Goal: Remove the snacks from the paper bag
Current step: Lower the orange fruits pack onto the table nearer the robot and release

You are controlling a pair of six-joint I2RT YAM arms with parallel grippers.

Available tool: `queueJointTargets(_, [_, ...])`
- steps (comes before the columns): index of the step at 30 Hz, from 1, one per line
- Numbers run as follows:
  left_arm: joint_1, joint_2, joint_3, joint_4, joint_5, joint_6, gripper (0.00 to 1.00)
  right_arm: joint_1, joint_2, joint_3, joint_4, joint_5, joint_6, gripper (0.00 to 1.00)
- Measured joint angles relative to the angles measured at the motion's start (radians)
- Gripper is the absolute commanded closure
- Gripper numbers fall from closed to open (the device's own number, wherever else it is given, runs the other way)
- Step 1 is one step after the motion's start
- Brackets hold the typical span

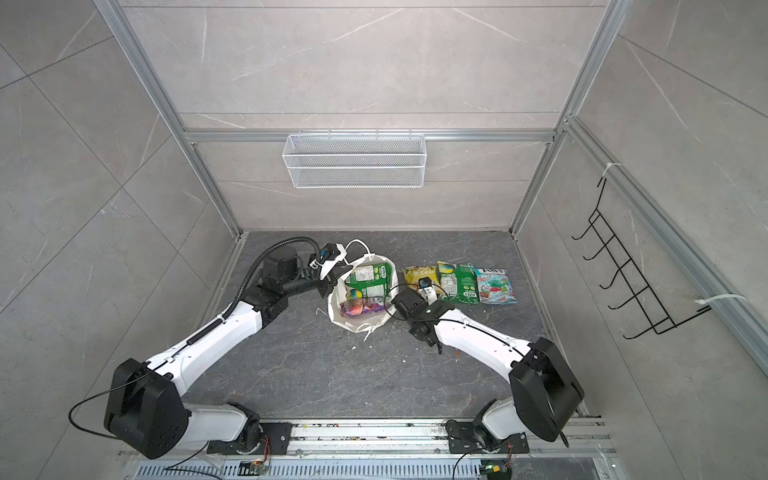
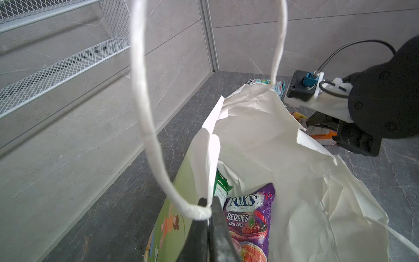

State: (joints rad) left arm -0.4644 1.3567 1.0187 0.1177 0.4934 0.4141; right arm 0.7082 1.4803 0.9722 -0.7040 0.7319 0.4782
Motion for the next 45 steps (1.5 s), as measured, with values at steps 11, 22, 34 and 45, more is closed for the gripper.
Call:
queueJointTargets(11, [0.000,0.002,0.000,0.004,-0.005,0.000,1.00,0.068,0.044,0.041,0.005,-0.151,0.179,0.53])
queueJointTargets(22, [0.000,0.009,0.000,0.010,-0.004,0.000,1.00,-0.126,-0.058,0.104,0.085,-0.461,0.074,0.20])
queueJointTargets(34, [0.000,0.009,0.000,0.010,-0.001,-0.007,1.00,-0.321,0.021,0.056,-0.014,-0.720,-0.140,0.16])
queueJointTargets(45, [0.000,0.013,0.000,0.007,0.009,-0.010,1.00,-0.238,0.158,0.009,0.032,-0.709,-0.135,0.41])
